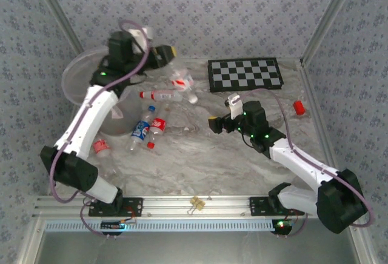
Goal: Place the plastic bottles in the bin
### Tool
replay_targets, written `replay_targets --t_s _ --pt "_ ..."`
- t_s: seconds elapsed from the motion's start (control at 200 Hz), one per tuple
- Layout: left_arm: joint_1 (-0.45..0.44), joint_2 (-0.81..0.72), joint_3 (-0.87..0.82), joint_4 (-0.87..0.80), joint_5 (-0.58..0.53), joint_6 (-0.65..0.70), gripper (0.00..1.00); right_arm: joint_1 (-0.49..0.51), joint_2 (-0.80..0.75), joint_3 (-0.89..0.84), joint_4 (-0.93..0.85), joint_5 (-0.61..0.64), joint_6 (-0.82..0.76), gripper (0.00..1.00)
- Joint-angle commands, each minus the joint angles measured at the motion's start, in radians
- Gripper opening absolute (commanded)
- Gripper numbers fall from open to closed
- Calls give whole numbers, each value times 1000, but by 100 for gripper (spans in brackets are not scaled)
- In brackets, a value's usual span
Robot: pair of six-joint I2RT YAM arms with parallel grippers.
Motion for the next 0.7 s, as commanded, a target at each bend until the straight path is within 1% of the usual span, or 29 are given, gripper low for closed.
replay_targets --t_s 0.0,0.13,0.205,0.25,0.305,0.405,0.45,0.525,0.56,0.615,0.695 --pt "128 -108 97 -91 -22 59 22 3 32 5 8 -3 10 100" --pt "300 -177 132 -99 -14 39 14 -2 54 12 -6 0 -4 100" --pt "393 -195 147 -86 48 14 12 -3 59 13 -11 -6 -12 100" --pt "438 -191 178 -113 69 17 11 -5 60 13 -11 -10 -14 100" --pt "482 -181 224 -175 53 49 9 -7 63 11 -13 -13 -16 100" --pt "544 -162 290 -271 -9 120 3 -9 68 1 -9 -21 -17 100" --pt "579 -153 290 -277 0 128 0 -11 71 0 -11 -24 -19 100" --pt "622 -123 296 -288 26 137 0 -14 75 -4 -12 -29 -21 100" --pt "632 -102 308 -304 18 155 0 -15 77 -3 -14 -33 -23 100" --pt "636 -68 341 -375 -17 200 0 -18 79 -2 -17 -38 -28 100" --pt "636 -24 379 -462 -124 271 0 -22 78 1 -22 -43 -35 100"
